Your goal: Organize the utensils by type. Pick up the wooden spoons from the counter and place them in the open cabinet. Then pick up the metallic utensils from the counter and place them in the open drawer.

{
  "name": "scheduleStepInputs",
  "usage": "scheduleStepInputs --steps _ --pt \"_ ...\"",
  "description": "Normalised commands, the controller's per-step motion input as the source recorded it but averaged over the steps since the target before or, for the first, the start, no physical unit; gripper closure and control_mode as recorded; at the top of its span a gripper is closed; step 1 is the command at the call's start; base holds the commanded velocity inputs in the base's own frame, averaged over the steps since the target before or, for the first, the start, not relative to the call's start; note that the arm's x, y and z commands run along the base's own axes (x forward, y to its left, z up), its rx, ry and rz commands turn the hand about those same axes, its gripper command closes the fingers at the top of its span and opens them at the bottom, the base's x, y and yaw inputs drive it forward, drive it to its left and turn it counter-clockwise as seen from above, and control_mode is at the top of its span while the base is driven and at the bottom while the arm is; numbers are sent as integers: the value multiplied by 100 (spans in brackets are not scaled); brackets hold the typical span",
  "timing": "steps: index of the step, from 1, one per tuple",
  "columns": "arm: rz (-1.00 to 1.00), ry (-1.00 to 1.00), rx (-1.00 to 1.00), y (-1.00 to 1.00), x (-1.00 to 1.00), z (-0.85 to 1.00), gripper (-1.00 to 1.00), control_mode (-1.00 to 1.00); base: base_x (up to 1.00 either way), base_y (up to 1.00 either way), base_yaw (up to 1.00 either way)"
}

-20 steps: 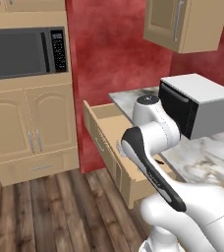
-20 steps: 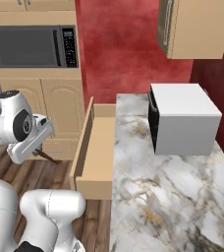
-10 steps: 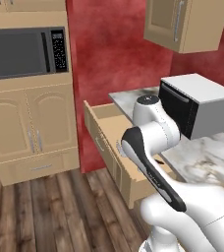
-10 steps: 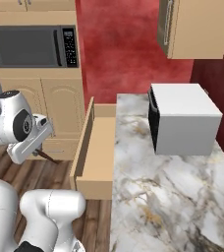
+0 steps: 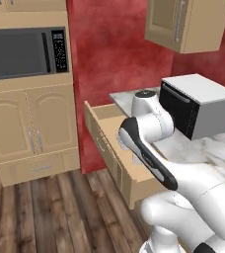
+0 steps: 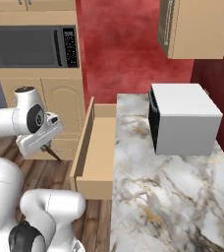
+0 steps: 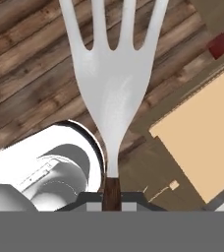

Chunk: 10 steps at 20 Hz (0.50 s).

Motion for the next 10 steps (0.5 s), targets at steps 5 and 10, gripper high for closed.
scheduleStepInputs --steps 5,10 --pt "-32 16 6 -15 62 0 100 -100 0 0 0" --pt "-30 2 0 -20 70 -12 100 -100 0 0 0"
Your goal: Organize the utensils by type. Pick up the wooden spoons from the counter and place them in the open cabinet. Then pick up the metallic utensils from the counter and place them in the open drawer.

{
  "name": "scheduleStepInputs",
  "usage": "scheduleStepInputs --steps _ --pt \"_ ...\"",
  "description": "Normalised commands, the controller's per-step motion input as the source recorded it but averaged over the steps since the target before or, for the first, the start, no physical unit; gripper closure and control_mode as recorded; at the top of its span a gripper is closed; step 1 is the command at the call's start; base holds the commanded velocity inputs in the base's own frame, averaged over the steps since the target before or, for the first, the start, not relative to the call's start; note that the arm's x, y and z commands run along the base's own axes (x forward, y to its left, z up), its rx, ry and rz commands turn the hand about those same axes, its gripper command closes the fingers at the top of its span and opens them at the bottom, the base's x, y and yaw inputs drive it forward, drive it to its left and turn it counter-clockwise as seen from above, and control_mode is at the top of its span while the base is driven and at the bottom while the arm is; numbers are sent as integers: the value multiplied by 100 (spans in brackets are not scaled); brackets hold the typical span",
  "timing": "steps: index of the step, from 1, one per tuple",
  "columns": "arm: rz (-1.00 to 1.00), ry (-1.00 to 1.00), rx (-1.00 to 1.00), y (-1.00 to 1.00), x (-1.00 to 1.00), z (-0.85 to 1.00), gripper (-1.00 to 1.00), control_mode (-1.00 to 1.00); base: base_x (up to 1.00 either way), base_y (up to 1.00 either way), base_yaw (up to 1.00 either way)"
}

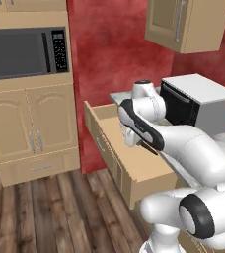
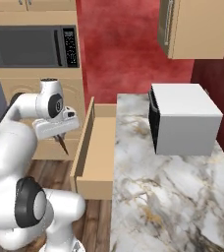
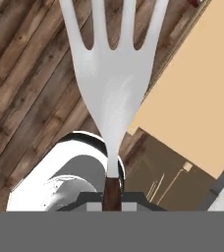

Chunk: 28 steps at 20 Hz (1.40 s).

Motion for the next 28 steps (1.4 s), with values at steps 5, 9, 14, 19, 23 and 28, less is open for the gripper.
scheduleStepInputs --steps 5,9,14,19,23,28 --pt "-20 2 -4 -16 59 -21 100 -100 0 0 0" --pt "-13 0 -16 0 46 -38 100 -100 0 0 0" --pt "-10 0 -19 0 46 -43 100 -100 0 0 0" --pt "-13 0 -7 -1 44 -40 100 -100 0 0 0" --pt "-12 0 0 0 48 -30 100 -100 0 0 0" --pt "-11 0 0 0 43 -30 100 -100 0 0 0"
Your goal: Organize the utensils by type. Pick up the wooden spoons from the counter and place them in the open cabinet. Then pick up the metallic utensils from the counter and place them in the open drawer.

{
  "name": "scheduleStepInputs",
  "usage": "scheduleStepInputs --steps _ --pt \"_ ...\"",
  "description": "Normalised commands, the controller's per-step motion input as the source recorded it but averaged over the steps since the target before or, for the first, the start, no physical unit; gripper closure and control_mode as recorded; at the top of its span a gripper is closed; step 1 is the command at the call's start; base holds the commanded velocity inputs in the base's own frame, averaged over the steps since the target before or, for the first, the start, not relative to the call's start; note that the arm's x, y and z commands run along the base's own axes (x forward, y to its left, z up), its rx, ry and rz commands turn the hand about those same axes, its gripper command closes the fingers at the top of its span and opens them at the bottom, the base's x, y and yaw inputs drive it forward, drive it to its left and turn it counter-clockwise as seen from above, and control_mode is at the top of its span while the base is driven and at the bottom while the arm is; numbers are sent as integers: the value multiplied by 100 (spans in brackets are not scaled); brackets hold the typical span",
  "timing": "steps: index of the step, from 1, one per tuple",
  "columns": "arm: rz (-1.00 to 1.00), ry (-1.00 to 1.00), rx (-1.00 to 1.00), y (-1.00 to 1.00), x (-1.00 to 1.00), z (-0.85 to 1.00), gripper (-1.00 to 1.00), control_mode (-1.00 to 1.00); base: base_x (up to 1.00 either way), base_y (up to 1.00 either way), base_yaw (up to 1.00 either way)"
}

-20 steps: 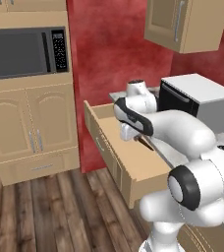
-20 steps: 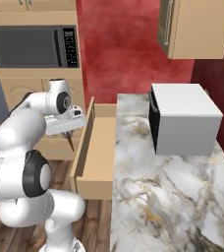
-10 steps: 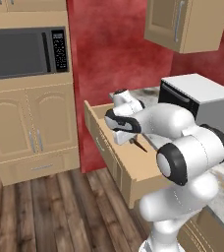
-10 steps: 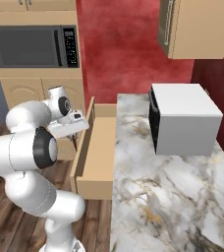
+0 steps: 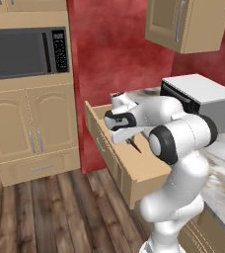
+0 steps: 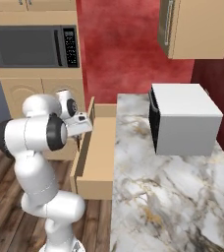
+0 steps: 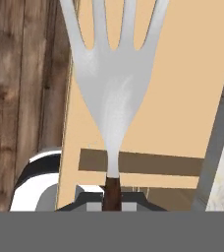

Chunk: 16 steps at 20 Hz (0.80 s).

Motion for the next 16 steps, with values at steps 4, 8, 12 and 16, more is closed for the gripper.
scheduleStepInputs --steps 4,8,12,16 --pt "-10 0 0 0 36 -35 100 -100 0 0 0" --pt "-6 0 0 -3 33 -30 100 -100 0 0 0" --pt "-3 0 0 -7 30 -29 100 -100 0 0 0" --pt "0 0 0 -1 19 -34 100 -100 0 0 0"
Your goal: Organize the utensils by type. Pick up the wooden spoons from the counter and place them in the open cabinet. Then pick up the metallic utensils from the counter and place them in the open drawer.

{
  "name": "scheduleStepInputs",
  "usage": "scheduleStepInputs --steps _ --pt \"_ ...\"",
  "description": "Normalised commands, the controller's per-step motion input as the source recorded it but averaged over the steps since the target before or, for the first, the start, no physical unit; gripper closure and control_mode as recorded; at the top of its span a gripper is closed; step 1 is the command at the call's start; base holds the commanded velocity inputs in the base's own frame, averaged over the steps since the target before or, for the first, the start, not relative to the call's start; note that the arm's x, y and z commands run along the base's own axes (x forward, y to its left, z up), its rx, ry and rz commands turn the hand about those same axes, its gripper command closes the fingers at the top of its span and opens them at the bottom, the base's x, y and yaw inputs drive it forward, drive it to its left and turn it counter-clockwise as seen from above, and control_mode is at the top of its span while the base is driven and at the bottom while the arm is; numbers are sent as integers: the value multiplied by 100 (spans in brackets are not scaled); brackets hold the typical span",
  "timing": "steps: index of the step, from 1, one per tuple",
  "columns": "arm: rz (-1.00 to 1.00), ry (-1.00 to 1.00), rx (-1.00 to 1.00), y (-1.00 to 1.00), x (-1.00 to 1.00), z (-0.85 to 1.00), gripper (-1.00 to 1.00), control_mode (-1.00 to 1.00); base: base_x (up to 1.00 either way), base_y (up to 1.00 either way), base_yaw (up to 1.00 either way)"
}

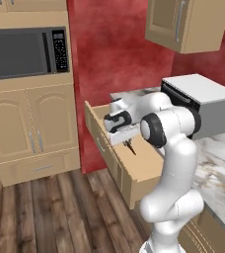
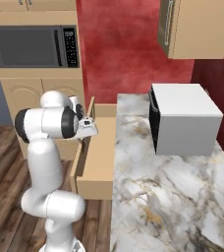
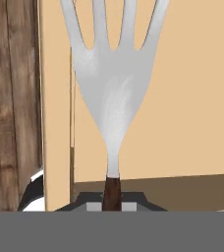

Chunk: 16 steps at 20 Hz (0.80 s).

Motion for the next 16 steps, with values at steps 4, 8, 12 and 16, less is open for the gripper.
scheduleStepInputs --steps 4,8,12,16 --pt "0 -1 0 0 14 -34 100 -100 0 0 0" --pt "0 -1 1 0 9 -34 100 -100 0 0 0" --pt "0 -2 1 0 8 -28 100 -100 0 0 0" --pt "0 -2 0 0 4 -26 100 -100 0 0 0"
